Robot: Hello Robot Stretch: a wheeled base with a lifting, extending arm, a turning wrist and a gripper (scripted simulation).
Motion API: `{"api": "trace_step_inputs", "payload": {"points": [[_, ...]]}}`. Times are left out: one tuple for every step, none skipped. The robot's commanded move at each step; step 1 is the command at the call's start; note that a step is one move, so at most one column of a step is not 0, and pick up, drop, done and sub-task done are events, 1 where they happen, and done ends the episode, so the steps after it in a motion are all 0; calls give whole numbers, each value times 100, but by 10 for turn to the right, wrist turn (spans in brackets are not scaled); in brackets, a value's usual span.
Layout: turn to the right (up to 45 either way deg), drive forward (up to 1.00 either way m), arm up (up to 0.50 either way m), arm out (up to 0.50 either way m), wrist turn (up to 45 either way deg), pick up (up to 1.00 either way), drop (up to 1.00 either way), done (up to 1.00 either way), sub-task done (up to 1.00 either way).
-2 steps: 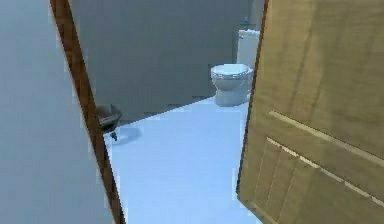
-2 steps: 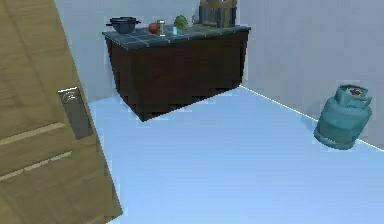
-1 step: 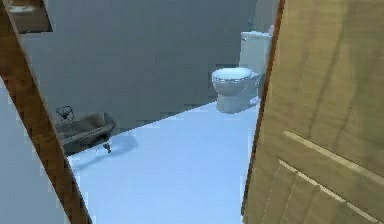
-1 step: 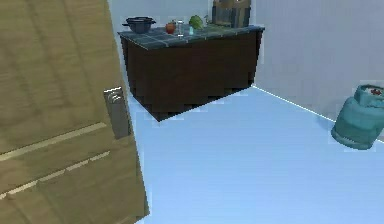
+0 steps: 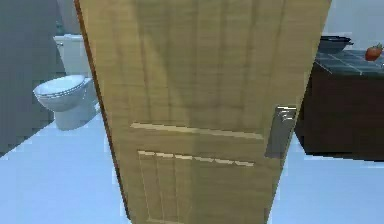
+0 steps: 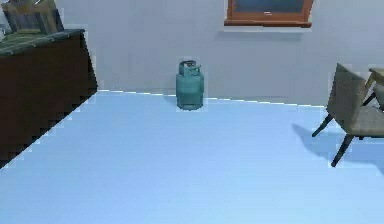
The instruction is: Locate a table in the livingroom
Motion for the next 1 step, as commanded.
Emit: {"api": "trace_step_inputs", "payload": {"points": [[450,0,0,0,0,0,0,0,0]]}}
